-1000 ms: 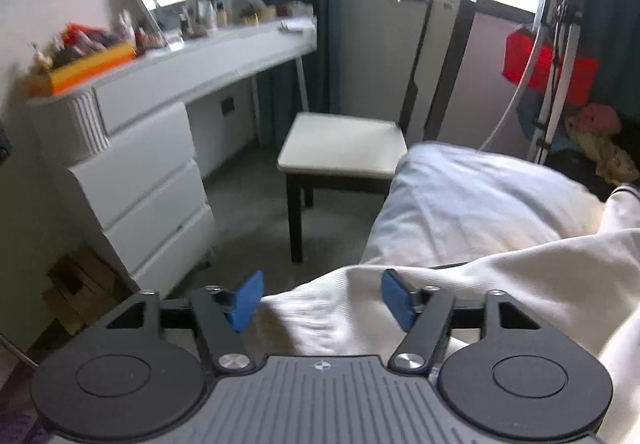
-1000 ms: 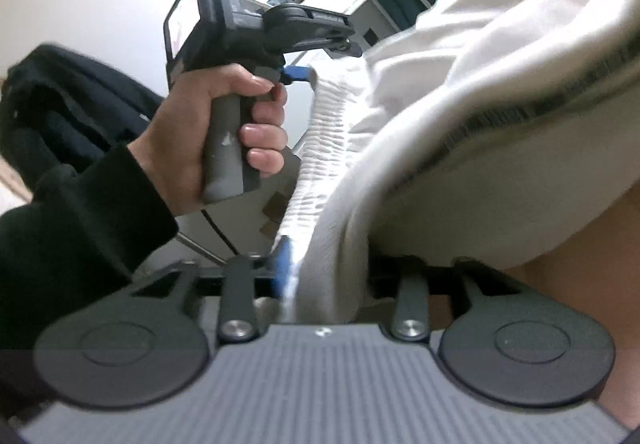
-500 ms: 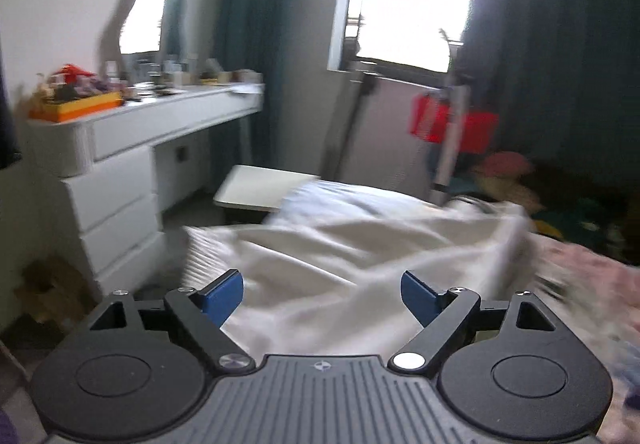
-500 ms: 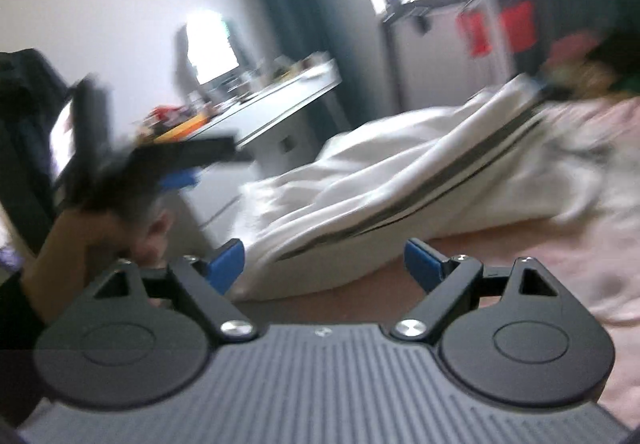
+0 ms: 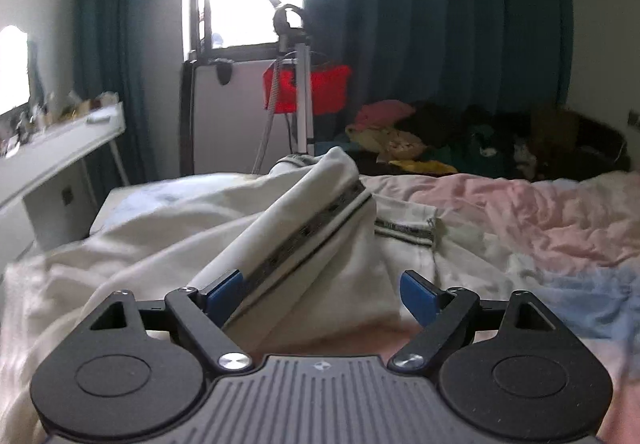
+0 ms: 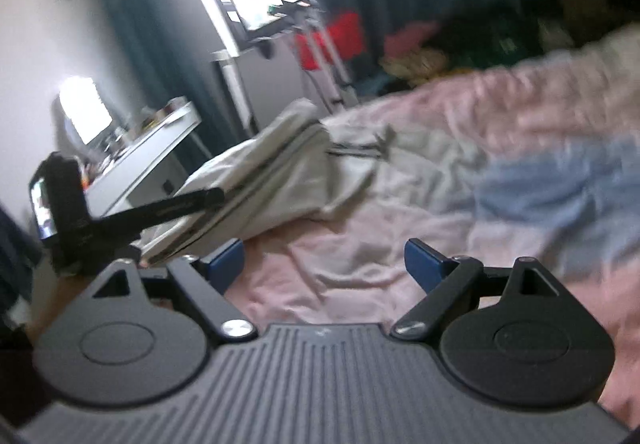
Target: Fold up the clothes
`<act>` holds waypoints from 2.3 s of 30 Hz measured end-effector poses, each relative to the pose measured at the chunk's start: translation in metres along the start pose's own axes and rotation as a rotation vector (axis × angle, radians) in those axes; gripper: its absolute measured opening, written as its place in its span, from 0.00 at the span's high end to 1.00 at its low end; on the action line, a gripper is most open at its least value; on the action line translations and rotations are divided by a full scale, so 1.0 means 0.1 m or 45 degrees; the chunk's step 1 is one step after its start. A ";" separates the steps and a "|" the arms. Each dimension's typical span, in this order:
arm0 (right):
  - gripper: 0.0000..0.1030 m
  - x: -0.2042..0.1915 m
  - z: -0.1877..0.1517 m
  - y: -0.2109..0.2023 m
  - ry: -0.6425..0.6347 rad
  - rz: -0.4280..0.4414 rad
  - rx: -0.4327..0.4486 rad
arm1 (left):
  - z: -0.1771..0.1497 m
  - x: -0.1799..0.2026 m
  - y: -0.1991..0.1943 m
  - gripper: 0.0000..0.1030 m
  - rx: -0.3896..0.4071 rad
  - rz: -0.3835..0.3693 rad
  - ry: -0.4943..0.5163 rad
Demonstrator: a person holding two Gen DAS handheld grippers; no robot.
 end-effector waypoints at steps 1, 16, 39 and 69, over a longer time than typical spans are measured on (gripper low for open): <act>0.14 0.08 -0.02 0.11 0.030 0.002 -0.013 | 0.04 0.03 0.19 0.15 0.000 0.027 0.016; 0.14 0.58 -0.11 1.20 0.014 -0.062 -0.032 | 0.64 0.13 2.37 0.49 -0.080 0.304 0.074; 0.14 0.38 -0.10 0.88 0.041 0.015 0.058 | -0.36 0.08 -0.80 0.98 0.099 0.038 -0.004; 0.31 0.24 0.96 3.24 0.572 0.102 -0.007 | -1.19 -0.71 -0.49 0.97 0.005 -0.160 -0.560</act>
Point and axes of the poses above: each gripper's, at about its wrist camera, not at the fingertips, and y roughly the way its jaws point, x to its right, z to its top, the point moved 4 cm from there along y, roughly the way its jaws point, and after that the axes turned 1 degree about -y, right-handed, at the moved point
